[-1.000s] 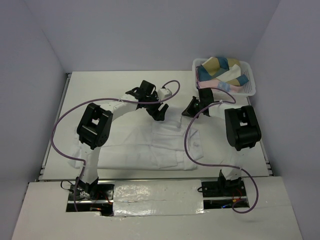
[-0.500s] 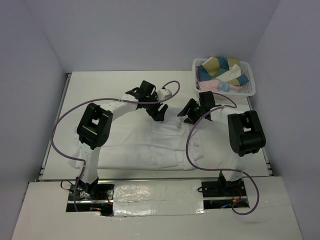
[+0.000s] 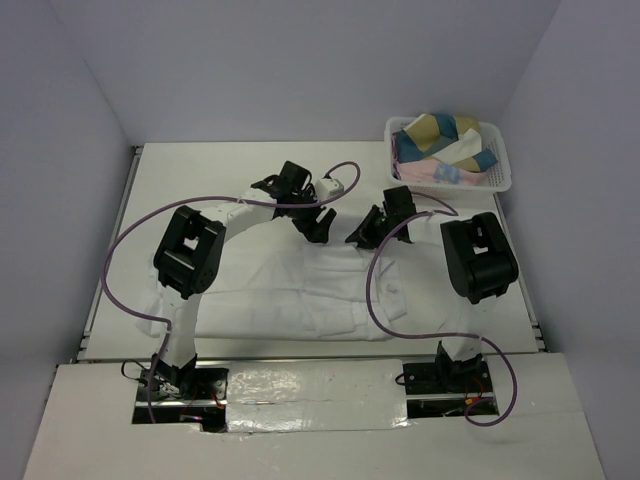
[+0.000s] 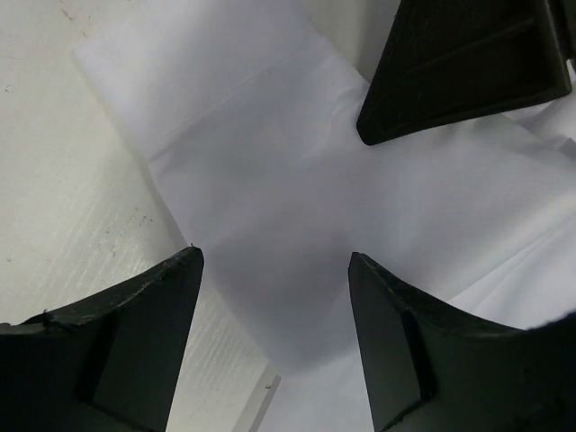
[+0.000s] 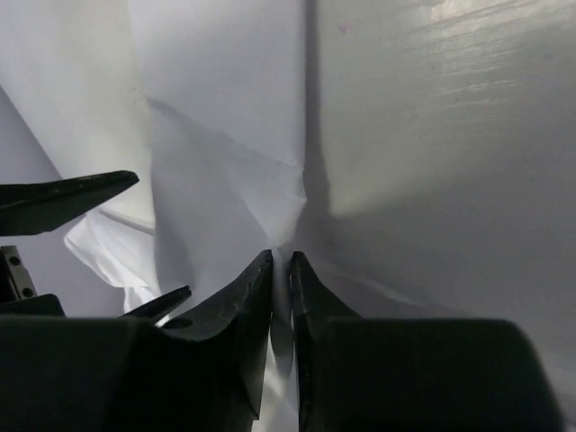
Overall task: Fold and stack the long sleeve shirts
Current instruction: Fold the shirt
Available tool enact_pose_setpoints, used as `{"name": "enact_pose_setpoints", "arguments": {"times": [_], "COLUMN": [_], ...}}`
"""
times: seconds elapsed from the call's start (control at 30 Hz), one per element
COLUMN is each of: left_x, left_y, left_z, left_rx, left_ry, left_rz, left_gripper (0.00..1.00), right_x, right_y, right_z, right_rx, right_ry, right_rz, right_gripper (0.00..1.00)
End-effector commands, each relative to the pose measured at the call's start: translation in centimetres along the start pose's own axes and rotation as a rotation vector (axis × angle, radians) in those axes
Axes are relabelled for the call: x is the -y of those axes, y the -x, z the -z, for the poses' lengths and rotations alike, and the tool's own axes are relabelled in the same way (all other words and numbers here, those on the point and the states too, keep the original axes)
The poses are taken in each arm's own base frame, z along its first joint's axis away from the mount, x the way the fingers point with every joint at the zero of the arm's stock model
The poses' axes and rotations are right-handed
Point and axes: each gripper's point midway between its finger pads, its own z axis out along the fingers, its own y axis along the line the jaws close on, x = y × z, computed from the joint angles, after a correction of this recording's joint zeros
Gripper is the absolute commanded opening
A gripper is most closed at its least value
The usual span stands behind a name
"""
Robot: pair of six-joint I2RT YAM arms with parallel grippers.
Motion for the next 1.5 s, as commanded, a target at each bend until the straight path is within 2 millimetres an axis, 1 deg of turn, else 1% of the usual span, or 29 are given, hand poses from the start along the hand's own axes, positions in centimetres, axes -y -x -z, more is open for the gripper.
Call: {"name": "enact_pose_setpoints", "arguments": {"times": [0.0,0.1,0.2,0.27,0.3,0.33,0.4,0.43,0.47,0.57,0.67,0.7,0.73,0.77,0.8,0.83,0.87,0.9,0.93,0.97,1.0,1.1,1.17,1.2,1.23,1.27,1.3,1.33,1.47], "left_x": [0.8,1.0,1.0,1.1,0.6,0.6,0.1,0.0,0.0,-0.3,0.8,1.1,1.5,2.2,2.1,2.9,3.8,4.3,4.9,6.0,6.3,8.3,8.8,8.5,8.8,9.2,9.6,9.6,10.9], "left_y": [0.4,1.0,2.4,3.9,4.7,5.7,6.9,7.5,7.8,7.7,6.9,6.8,7.3,6.2,6.2,6.1,4.5,3.7,3.4,1.8,1.4,-0.6,-1.9,-1.0,-0.7,-2.0,-1.9,-1.3,-1.2], "left_z": [-0.1,0.4,2.1,4.0,5.0,6.2,8.2,9.0,9.5,10.0,10.1,10.2,10.8,11.0,11.3,11.8,12.2,12.7,13.2,13.9,14.1,14.3,13.2,12.3,12.5,11.8,11.6,11.5,10.1], "left_rx": [0.013,0.017,0.043,0.081,0.105,0.132,0.169,0.185,0.195,0.193,0.202,0.211,0.241,0.211,0.216,0.237,0.214,0.212,0.222,0.186,0.184,0.149,0.128,0.153,0.173,0.163,0.159,0.179,0.170], "left_ry": [-0.034,-0.044,-0.054,-0.050,-0.043,-0.040,-0.044,-0.040,-0.045,-0.040,-0.102,-0.115,-0.129,-0.169,-0.183,-0.229,-0.287,-0.319,-0.338,-0.393,-0.411,-0.498,-0.506,-0.466,-0.444,-0.449,-0.434,-0.411,-0.420], "left_rz": [-0.035,-0.030,-0.019,-0.033,-0.033,-0.044,-0.045,-0.058,-0.065,-0.138,-0.286,-0.337,-0.471,-0.505,-0.606,-0.633,-0.636,-0.673,-0.808,-0.801,-0.855,-0.829,-0.741,-0.715,-0.724,-0.703,-0.696,-0.713,-0.666], "left_gripper": [0.79,0.80,0.82,0.83,0.84,0.85,0.86,0.87,0.87,0.88,0.88,0.88,0.89,0.89,0.89,0.90,0.90,0.91,0.95,0.97,0.98,0.99,0.99,0.99,0.99,0.99,0.99,0.99,0.99], "right_x": [-1.3,-2.6,-4.4,-6.1,-6.2,-7.4,-7.9,-8.8,-8.9,-9.5,-9.8,-10.0,-10.4,-10.0,-10.9,-10.8,-11.1,-11.3,-11.4,-11.5,-11.7,-11.2,-10.5,-10.7,-10.1,-10.1,-10.5,-9.9,-9.7], "right_y": [1.7,2.6,2.9,2.6,2.4,2.2,0.9,0.3,-1.3,-3.3,-5.8,-6.6,-6.8,-7.3,-7.4,-8.4,-8.9,-9.4,-10.8,-11.1,-11.6,-13.3,-14.1,-14.1,-14.3,-14.4,-14.5,-14.6,-15.3], "right_z": [-0.3,-0.2,0.6,1.8,2.2,3.3,3.8,4.7,4.8,5.7,6.3,6.4,7.1,7.1,7.9,7.9,8.2,8.4,8.6,8.7,9.0,8.7,8.5,8.7,8.6,8.8,9.3,9.3,9.9], "right_rx": [0.050,0.060,0.070,0.097,0.106,0.133,0.145,0.163,0.143,0.142,0.122,0.119,0.138,0.133,0.165,0.162,0.170,0.174,0.164,0.176,0.186,0.185,0.172,0.183,0.173,0.176,0.194,0.188,0.190], "right_ry": [0.020,0.048,0.103,0.146,0.142,0.158,0.159,0.178,0.189,0.217,0.236,0.247,0.255,0.253,0.277,0.286,0.303,0.315,0.336,0.337,0.347,0.336,0.336,0.352,0.348,0.356,0.375,0.373,0.415], "right_rz": [0.006,0.064,0.197,0.359,0.408,0.474,0.623,0.675,0.727,0.862,0.965,0.988,1.015,1.029,1.055,1.092,1.116,1.135,1.163,1.188,1.206,1.252,1.251,1.243,1.238,1.237,1.242,1.243,1.269], "right_gripper": [0.18,0.02,0.00,0.00,0.00,0.00,0.00,0.00,0.00,0.00,0.00,0.00,0.00,0.00,0.00,0.00,0.00,0.00,0.00,0.00,0.00,0.00,0.00,0.00,0.00,0.00,0.00,0.00,0.00]}}
